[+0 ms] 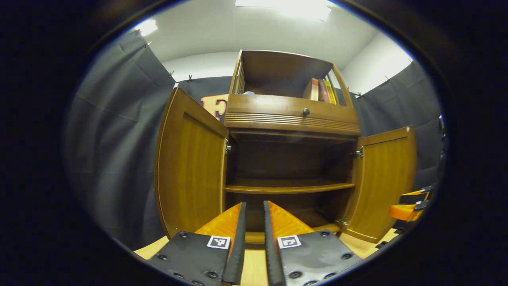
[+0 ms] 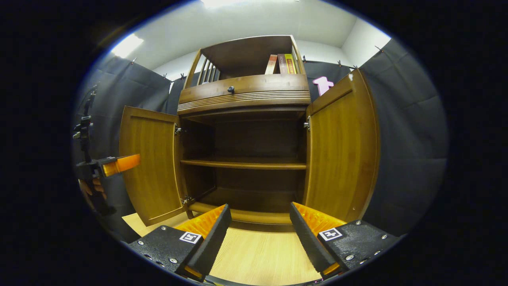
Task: Open the right door of the double-door shoe cabinet with the right hand, and open the left door with the left hand.
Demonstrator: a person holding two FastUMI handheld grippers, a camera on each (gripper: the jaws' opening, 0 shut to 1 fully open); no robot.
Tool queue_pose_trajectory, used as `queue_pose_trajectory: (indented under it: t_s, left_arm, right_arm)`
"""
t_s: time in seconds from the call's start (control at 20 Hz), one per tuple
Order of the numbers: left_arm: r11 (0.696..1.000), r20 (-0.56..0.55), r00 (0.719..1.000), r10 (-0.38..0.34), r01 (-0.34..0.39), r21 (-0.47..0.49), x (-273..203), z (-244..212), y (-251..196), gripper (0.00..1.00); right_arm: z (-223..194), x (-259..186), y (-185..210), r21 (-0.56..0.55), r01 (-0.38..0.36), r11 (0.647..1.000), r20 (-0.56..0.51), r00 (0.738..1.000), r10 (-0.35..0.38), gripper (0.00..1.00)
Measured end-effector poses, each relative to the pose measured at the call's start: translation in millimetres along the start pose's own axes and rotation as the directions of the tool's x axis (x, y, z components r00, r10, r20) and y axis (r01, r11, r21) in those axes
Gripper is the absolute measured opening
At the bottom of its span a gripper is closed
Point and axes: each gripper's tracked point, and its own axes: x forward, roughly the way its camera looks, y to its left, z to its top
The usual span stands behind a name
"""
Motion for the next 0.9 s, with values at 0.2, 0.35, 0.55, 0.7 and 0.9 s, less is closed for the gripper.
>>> queue_pose_trajectory:
  t_s: [0.2, 0.35, 0.55, 0.7, 0.9]
  left_arm:
    - [1.0, 0.005, 1.0, -0.029, 0.029, 0.007, 12.5, -12.1, -36.8, 0.72]
    - [0.999, 0.024, 0.999, -0.045, 0.045, 0.015, 10.8, -12.8, -54.8, 1.0]
    - [0.998, 0.043, 0.999, -0.021, 0.024, -0.051, 9.9, -8.1, -62.3, 0.99]
    - [0.997, 0.035, 0.999, 0.005, -0.002, -0.08, 10.7, -11.2, -59.1, 0.99]
    - [0.998, 0.026, 0.999, 0.022, -0.021, -0.057, 9.8, -12.2, -50.3, 0.94]
  right_arm:
    - [-2.3, -11.5, -8.7, -0.012, 0.034, 0.999, 0.01, 0.999, -0.033, 0.92]
    - [-2.4, -14.9, -10.8, -0.007, 0.038, 0.999, 0.011, 0.999, -0.038, 0.92]
    - [2.5, -13.7, -12.8, 0.011, 0.035, 0.999, 0.022, 0.999, -0.035, 0.92]
    - [0.2, -14.8, -11.6, 0.016, 0.025, 1.0, 0.021, 0.999, -0.026, 0.92]
    - [-4.5, -13.8, -11.9, 0.017, 0.017, 1.0, 0.011, 1.0, -0.017, 0.92]
